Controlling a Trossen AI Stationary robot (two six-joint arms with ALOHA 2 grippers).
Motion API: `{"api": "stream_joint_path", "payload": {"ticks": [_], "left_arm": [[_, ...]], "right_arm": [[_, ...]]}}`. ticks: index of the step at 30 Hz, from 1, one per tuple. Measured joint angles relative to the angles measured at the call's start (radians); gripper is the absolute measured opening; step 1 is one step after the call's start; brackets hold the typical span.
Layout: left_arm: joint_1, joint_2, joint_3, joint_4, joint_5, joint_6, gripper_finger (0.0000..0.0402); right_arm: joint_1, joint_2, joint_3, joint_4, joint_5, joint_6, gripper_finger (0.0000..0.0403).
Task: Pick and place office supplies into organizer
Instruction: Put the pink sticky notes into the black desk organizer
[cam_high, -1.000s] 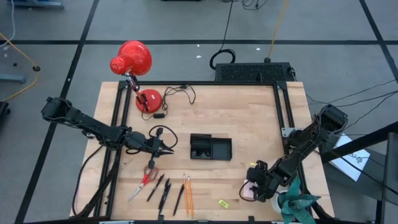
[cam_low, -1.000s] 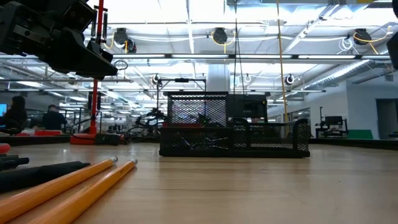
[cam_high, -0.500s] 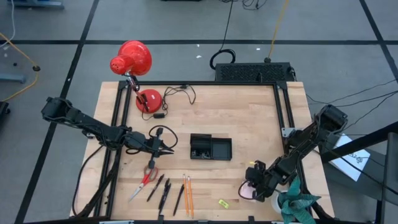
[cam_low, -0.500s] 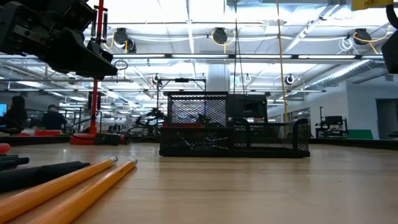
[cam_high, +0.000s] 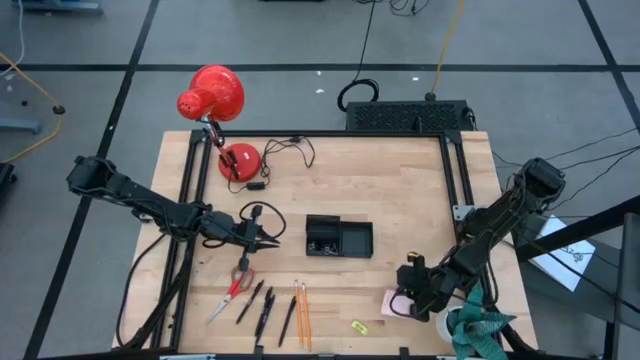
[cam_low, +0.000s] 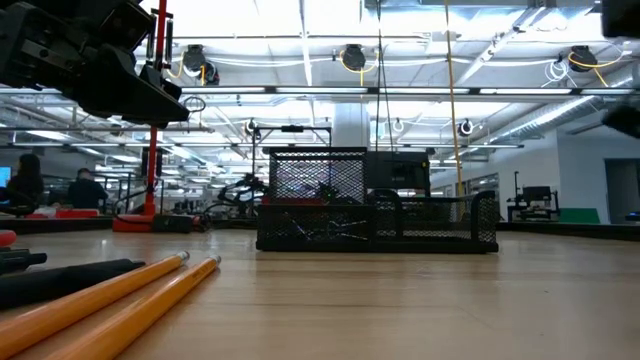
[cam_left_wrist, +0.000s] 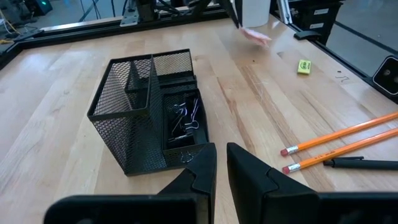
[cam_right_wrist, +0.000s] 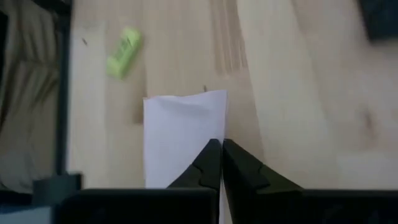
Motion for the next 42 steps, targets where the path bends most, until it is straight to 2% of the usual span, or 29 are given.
{"api": "stream_joint_path", "payload": {"ticks": [10,20,25,34,39,42], "left_arm": [[0.000,0.000,0.000,0.000,0.000,0.000,0.0047],[0.000,0.000,0.000,0.000,0.000,0.000,0.0047],[0.000,0.000,0.000,0.000,0.000,0.000,0.0047],[0.000,0.000,0.000,0.000,0.000,0.000,0.0047],[0.000,0.000,0.000,-0.003,0.000,0.000,0.0047],[0.000,0.000,0.000,-0.004,0.000,0.000,0.0047]], "right_arm": [[-0.109,0.002,0.168,-0.230,0.021,-0.209,0.0000],[-0.301,0.001,0.326,-0.394,0.022,-0.482,0.0000],[-0.405,-0.001,0.417,-0.457,0.056,-0.651,0.0000],[-0.572,0.015,0.402,-0.467,0.045,-0.816,0.0000],[-0.635,0.017,0.360,-0.355,-0.053,-0.878,0.0000],[-0.653,0.021,0.343,-0.301,-0.059,-0.908,0.0000]]}}
